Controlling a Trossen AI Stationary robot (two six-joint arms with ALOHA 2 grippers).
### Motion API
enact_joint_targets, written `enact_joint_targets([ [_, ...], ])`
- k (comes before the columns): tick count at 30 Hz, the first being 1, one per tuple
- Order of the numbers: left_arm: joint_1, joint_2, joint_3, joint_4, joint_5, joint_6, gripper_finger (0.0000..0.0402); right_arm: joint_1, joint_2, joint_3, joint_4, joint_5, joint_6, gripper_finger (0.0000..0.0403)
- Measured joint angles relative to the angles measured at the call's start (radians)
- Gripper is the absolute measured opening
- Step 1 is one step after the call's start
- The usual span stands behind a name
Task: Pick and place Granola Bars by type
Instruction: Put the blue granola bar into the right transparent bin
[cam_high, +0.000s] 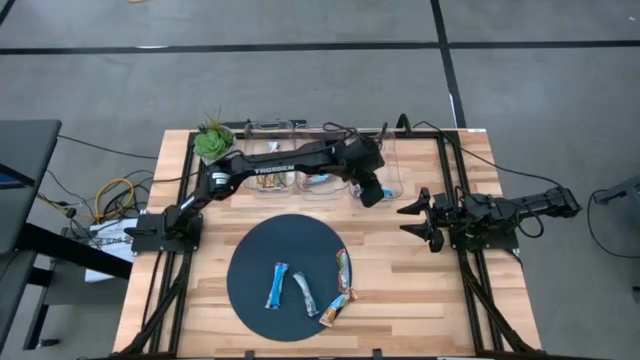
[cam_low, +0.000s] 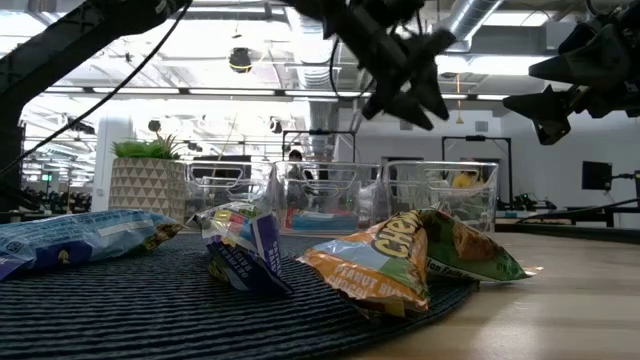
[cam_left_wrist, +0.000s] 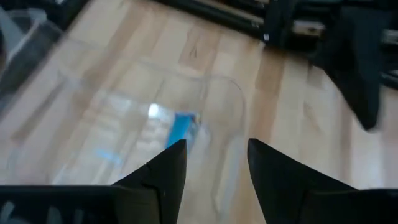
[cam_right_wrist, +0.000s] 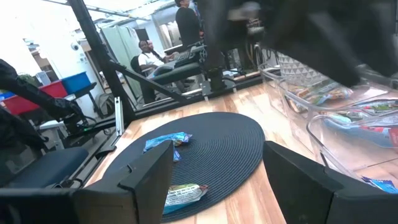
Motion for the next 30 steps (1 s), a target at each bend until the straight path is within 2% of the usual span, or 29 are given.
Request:
enact_joint_targets([
  [4,-0.051,0.0,0.087,-0.191,-0.04,-0.09,0.0156,0.0,0.0,0.0,0.0,0.0,0.0,0.0244],
  [9,-0.137,-0.081,0.043,-0.324,-0.065,-0.232,0.0147,0.0,0.0,0.0,0.0,0.0,0.0,0.0244],
  [14,-0.238,-0.148,0.034,-0.55,-0.177,-0.403,0.014,0.0,0.0,0.0,0.001,0.0,0.0,0.0244],
  [20,-0.394,-0.187,0.034,-0.851,-0.313,-0.71,0.0139,0.0,0.0,0.0,0.001,0.0,0.0,0.0244],
  [25,-0.509,-0.185,0.006,-0.854,-0.345,-0.918,0.0139,0.0,0.0,0.0,0.001,0.0,0.0,0.0244],
  [30,-0.571,-0.185,-0.064,-0.853,-0.264,-1.111,0.0139,0.0,0.0,0.0,0.001,0.0,0.0,0.0244],
])
